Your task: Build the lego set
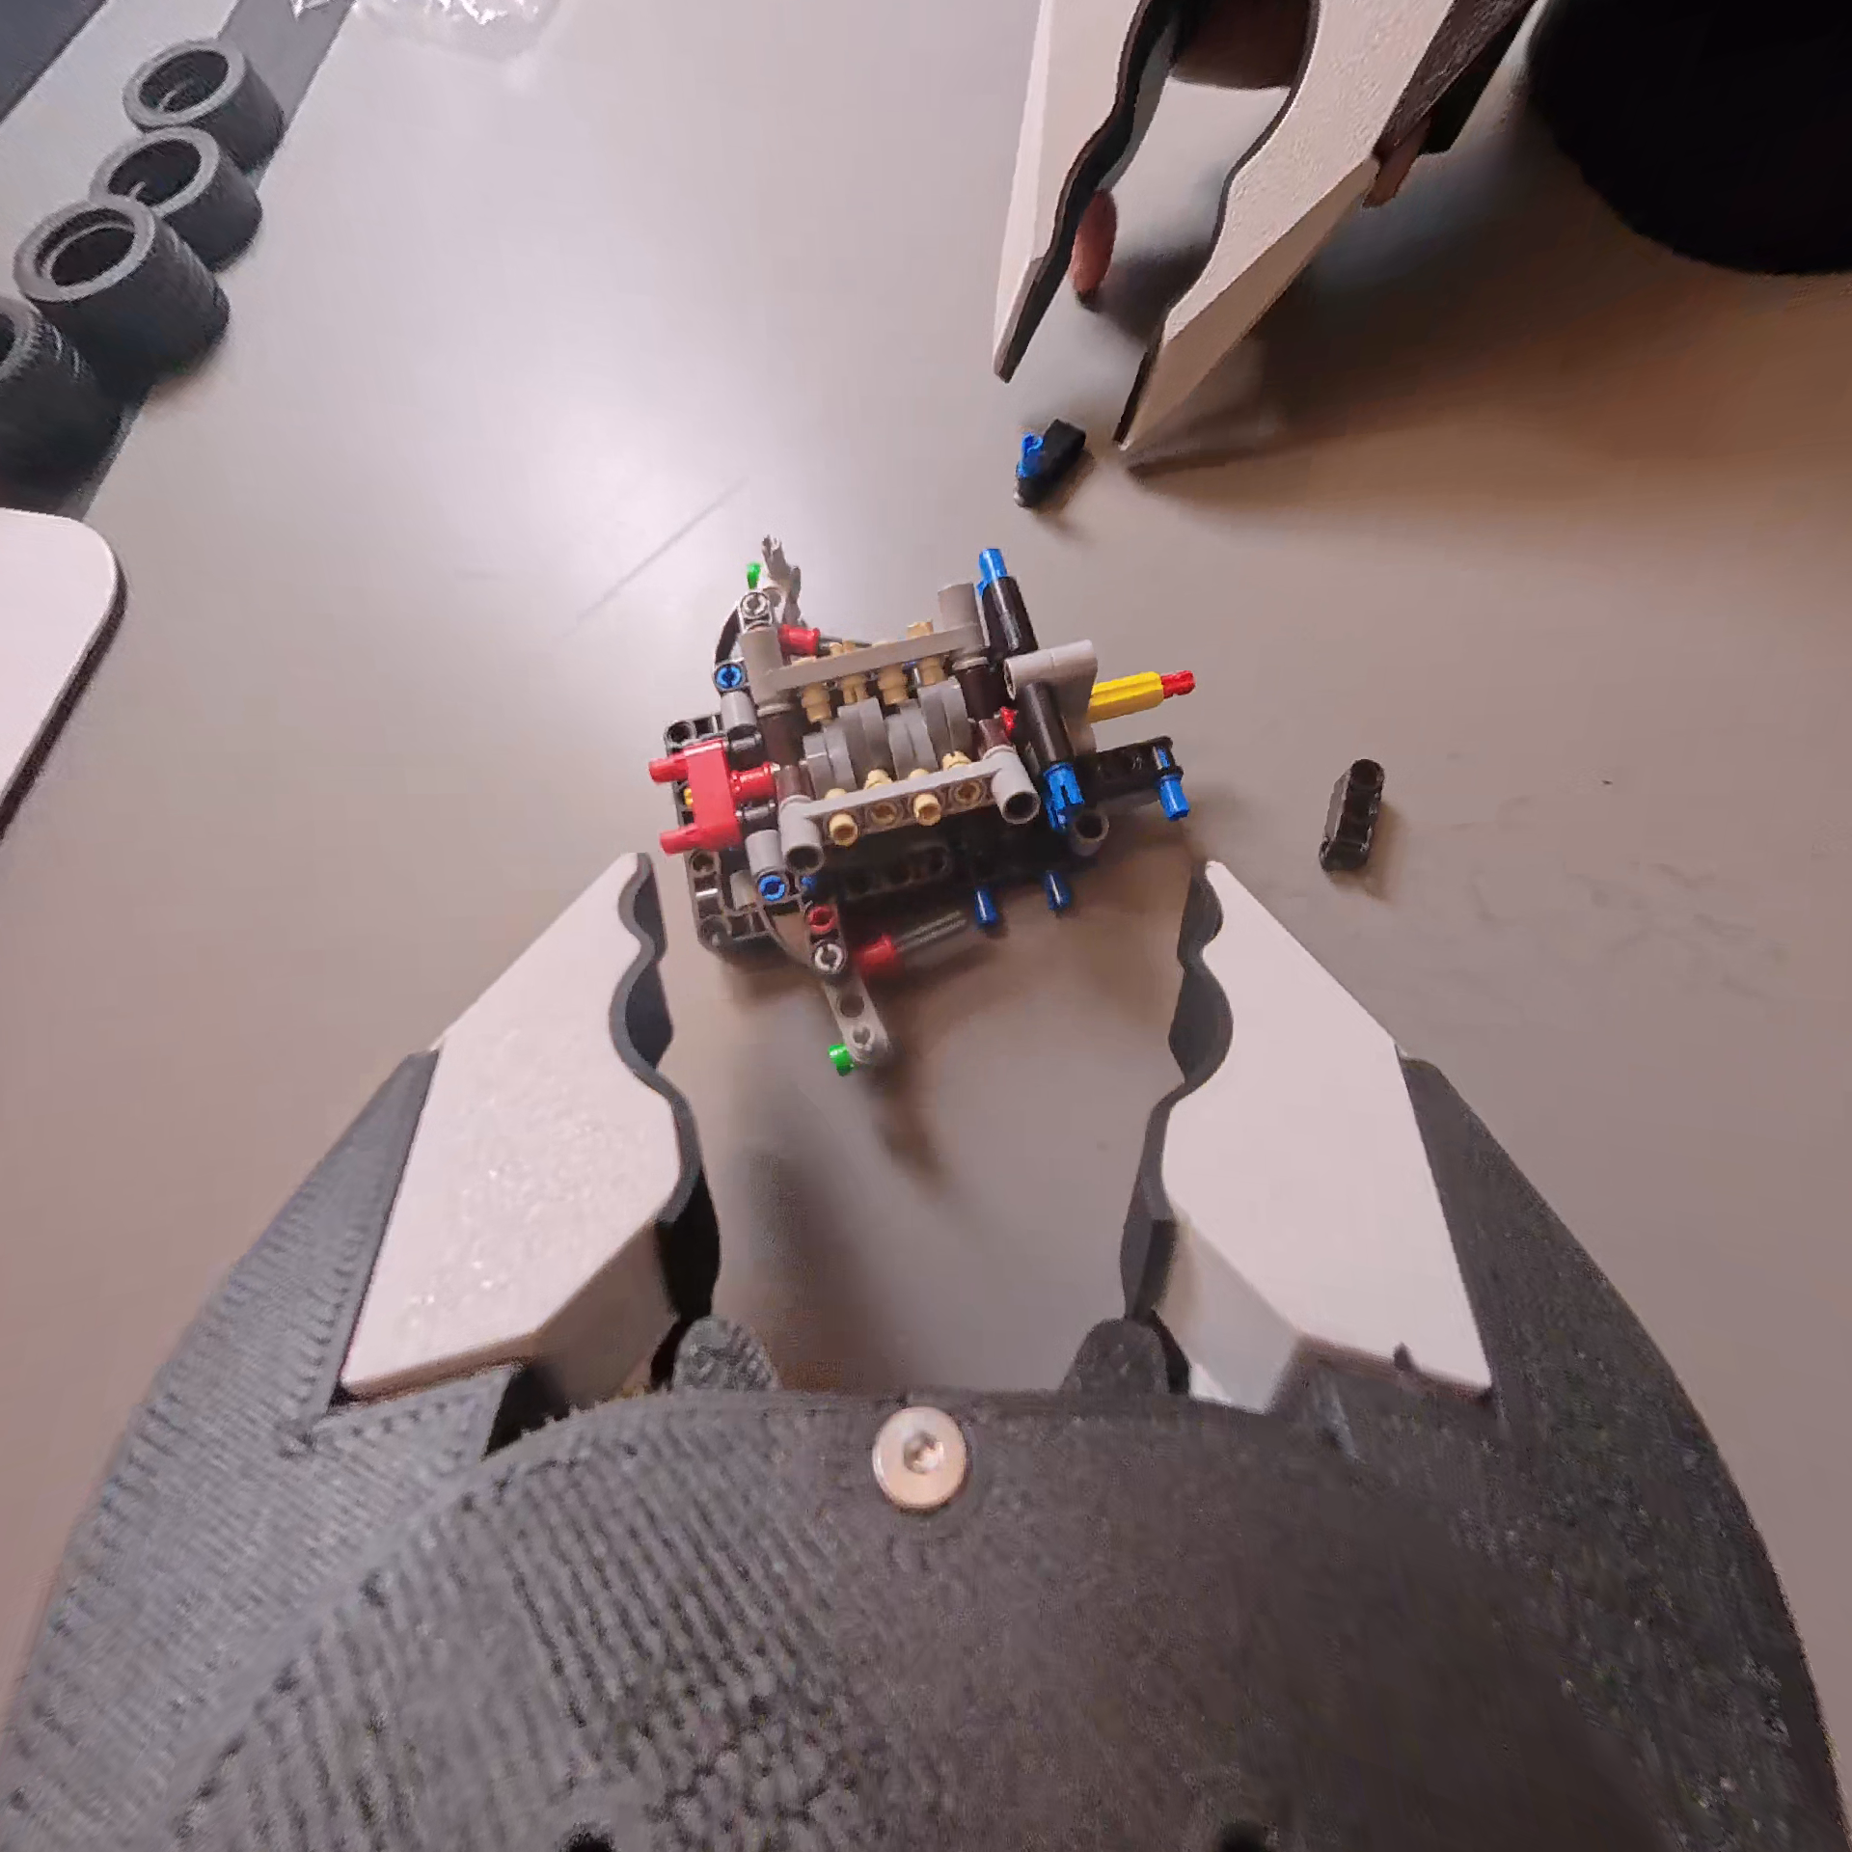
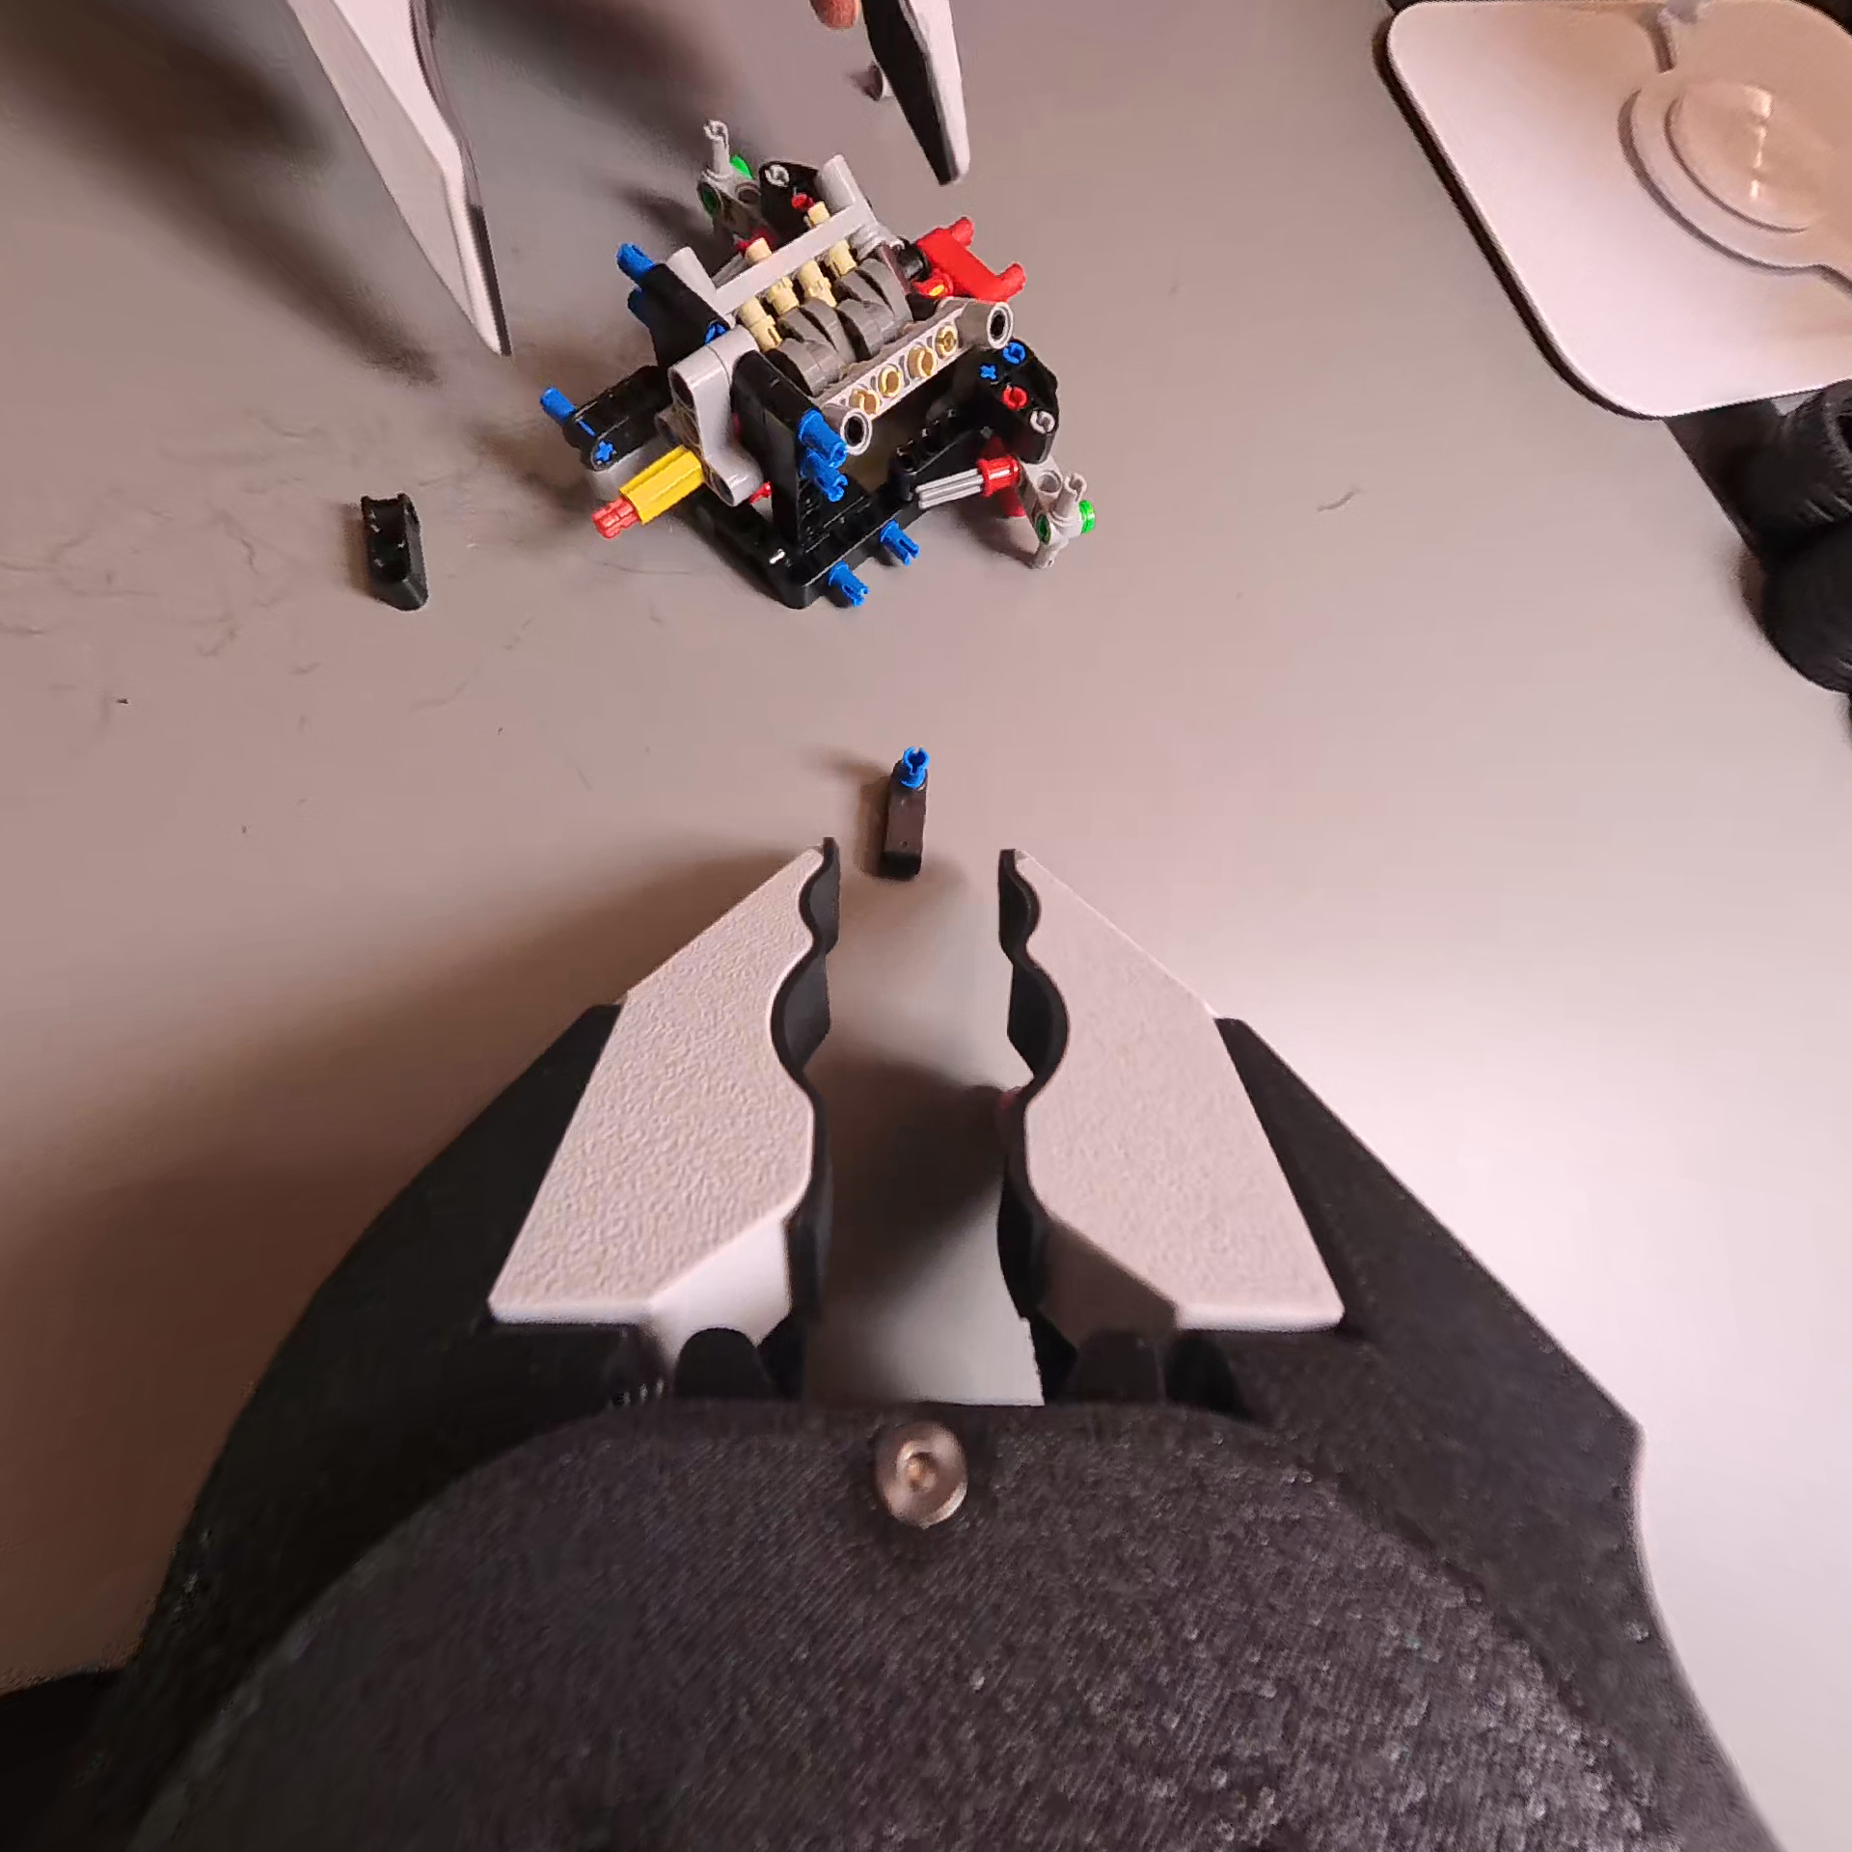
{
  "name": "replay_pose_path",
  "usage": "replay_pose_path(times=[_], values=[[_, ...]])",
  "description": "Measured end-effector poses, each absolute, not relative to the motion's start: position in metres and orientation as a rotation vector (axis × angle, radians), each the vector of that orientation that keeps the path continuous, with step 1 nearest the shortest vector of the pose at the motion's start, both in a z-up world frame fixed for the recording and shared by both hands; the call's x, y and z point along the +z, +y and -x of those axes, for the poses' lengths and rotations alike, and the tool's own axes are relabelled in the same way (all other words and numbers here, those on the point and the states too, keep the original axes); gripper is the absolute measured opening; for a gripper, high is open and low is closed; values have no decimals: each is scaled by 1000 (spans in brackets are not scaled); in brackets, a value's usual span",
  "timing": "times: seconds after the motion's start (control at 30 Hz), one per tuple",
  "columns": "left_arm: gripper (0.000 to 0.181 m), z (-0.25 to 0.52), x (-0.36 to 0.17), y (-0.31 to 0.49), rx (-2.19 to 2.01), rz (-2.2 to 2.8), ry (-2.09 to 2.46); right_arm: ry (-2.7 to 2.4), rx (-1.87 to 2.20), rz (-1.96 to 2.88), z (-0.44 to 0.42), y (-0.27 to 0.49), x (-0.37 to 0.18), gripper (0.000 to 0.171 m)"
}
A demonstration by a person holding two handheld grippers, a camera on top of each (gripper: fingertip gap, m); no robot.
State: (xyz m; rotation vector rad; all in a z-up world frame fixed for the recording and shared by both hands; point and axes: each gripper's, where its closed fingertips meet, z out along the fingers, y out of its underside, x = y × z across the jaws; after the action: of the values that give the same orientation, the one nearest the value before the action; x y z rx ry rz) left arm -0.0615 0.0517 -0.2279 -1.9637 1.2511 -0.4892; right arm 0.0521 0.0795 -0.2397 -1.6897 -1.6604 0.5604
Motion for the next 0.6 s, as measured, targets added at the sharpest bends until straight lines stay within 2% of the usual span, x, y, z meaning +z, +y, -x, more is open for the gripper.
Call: replay_pose_path(times=[0.1,0.27,0.6], values=[[106,54,-229,56,-445,1972,1229,-1664,534,1681,-51,80,-240,30],[100,46,-231,56,-470,1955,1216,-1670,512,1668,-50,80,-241,29],[99,42,-231,50,-539,1863,1321,-1667,510,1663,-49,80,-241,27]])
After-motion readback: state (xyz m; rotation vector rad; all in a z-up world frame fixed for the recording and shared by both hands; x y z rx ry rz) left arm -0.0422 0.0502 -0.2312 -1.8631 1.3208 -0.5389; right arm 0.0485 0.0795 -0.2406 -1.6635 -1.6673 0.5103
